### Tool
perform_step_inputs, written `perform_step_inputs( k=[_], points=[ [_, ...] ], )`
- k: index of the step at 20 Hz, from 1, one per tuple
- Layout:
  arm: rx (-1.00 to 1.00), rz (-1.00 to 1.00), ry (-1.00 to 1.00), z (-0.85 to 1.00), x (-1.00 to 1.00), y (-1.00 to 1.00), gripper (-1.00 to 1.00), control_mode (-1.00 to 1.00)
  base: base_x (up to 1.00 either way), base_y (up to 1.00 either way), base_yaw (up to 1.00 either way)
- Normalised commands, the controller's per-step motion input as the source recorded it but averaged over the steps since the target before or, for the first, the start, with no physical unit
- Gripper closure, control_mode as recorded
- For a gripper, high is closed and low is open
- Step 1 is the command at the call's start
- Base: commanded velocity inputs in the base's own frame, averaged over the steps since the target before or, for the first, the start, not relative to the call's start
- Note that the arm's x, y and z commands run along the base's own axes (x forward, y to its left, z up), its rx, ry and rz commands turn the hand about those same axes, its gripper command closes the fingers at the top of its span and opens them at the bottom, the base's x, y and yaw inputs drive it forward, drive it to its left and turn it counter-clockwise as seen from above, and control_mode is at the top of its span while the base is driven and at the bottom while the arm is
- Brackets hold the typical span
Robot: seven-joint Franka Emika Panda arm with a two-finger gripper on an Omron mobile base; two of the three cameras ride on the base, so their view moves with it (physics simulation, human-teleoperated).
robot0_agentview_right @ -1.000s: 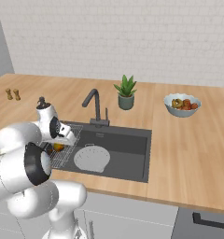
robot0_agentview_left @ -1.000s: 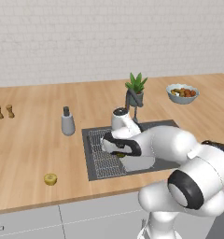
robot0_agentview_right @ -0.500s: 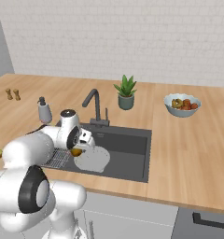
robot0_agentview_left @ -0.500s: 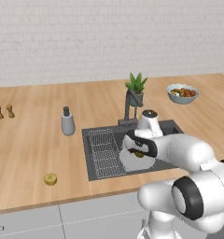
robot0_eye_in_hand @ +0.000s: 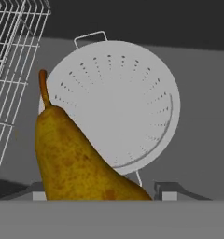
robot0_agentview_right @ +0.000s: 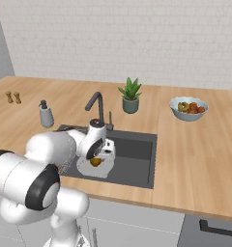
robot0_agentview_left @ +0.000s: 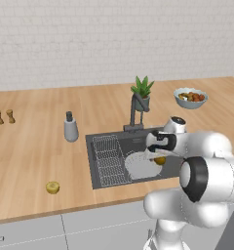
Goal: Put the colander in the sink, put the pear, kiwi in the colander, and turn on the sink faucet and pour water over the colander.
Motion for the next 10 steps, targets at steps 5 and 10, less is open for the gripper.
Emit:
perform_step_inputs(
  k=[5,10],
  points=[
    [0.28,0.19,0.2,-0.07,0.7,-0.42,1.0,-1.0,0.0,0.0,0.0],
    [0.31,0.21,0.02,-0.04,0.49,-0.22,1.0,-1.0,0.0,0.0,0.0]
  ],
)
